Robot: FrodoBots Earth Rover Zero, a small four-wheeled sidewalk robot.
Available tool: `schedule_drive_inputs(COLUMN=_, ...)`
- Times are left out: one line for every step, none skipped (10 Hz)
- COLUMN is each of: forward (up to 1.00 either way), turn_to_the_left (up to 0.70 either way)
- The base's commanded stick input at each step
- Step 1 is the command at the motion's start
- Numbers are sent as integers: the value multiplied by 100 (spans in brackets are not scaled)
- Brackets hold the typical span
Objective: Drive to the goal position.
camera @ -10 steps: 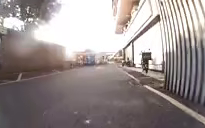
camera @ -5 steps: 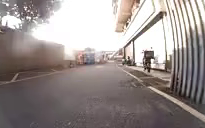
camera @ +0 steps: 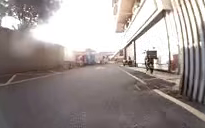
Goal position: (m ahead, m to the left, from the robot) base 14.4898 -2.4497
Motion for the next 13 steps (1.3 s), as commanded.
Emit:
schedule_drive_inputs(forward=45, turn_to_the_left=0)
schedule_drive_inputs(forward=45, turn_to_the_left=0)
schedule_drive_inputs(forward=45, turn_to_the_left=0)
schedule_drive_inputs(forward=45, turn_to_the_left=0)
schedule_drive_inputs(forward=45, turn_to_the_left=0)
schedule_drive_inputs(forward=45, turn_to_the_left=0)
schedule_drive_inputs(forward=45, turn_to_the_left=0)
schedule_drive_inputs(forward=45, turn_to_the_left=0)
schedule_drive_inputs(forward=45, turn_to_the_left=0)
schedule_drive_inputs(forward=45, turn_to_the_left=0)
schedule_drive_inputs(forward=45, turn_to_the_left=0)
schedule_drive_inputs(forward=45, turn_to_the_left=0)
schedule_drive_inputs(forward=45, turn_to_the_left=0)
